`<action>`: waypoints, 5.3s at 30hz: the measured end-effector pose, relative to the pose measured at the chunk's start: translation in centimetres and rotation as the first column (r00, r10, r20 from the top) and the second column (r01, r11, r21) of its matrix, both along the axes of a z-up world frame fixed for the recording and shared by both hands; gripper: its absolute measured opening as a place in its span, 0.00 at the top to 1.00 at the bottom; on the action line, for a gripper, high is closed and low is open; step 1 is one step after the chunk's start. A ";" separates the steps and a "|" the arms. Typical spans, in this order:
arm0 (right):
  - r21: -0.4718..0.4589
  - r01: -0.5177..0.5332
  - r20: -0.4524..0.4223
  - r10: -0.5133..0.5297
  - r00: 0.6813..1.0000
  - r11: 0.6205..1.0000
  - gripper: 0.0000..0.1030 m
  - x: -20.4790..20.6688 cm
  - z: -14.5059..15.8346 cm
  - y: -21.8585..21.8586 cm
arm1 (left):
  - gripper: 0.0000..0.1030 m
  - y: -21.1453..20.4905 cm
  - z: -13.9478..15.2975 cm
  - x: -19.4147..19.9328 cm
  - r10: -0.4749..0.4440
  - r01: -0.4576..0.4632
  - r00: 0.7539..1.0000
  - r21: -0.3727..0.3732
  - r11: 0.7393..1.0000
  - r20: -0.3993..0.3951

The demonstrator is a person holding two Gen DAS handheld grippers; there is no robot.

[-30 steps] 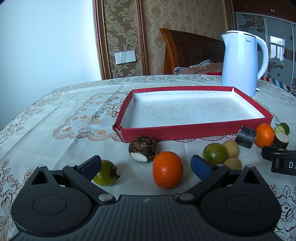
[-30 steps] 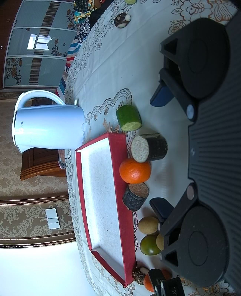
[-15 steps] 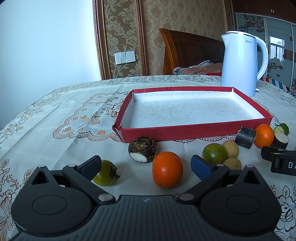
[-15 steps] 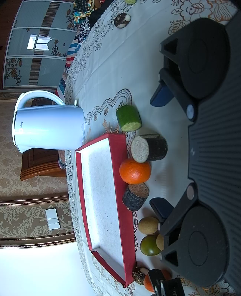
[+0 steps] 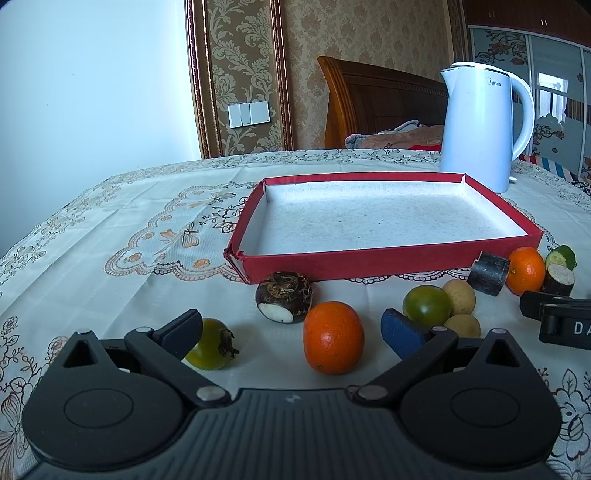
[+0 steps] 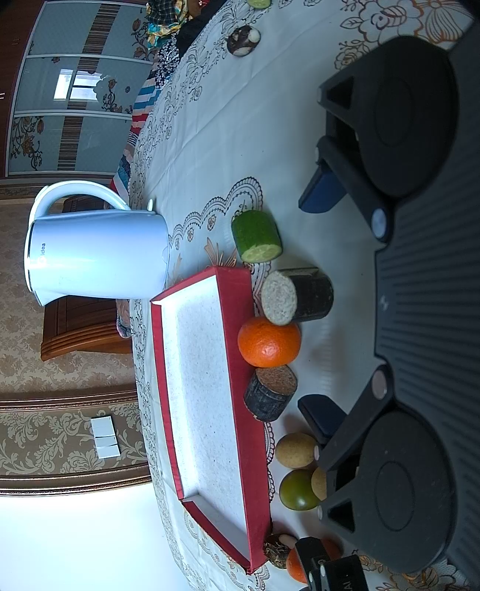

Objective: Organize fruits

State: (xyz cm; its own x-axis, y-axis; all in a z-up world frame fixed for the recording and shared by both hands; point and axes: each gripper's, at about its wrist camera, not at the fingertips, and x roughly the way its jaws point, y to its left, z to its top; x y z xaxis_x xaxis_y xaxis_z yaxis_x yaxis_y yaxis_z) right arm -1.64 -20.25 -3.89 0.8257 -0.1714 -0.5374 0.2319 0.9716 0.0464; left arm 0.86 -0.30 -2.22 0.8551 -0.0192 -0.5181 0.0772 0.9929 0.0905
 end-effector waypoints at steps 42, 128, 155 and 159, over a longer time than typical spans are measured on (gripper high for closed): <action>0.001 -0.028 0.065 0.028 0.998 1.000 0.00 -2.3 0.3 -1.0 | 0.69 0.5 -1.2 0.8 -0.094 0.087 0.992 -0.084 0.993 -0.081; -0.051 -0.151 0.044 0.154 0.987 0.987 0.69 12.6 4.4 -0.2 | 0.70 -1.9 2.4 13.4 -0.059 0.050 0.995 -0.106 0.993 -0.086; -0.004 -0.189 -0.085 0.188 0.979 0.982 0.68 16.7 1.2 -0.5 | 0.70 -2.4 0.1 15.7 -0.022 0.008 0.989 -0.094 0.996 -0.148; 0.003 -0.189 -0.085 0.189 0.978 0.982 0.68 16.8 1.3 -0.7 | 0.69 -2.5 0.2 15.6 -0.026 0.015 0.990 -0.079 0.997 -0.140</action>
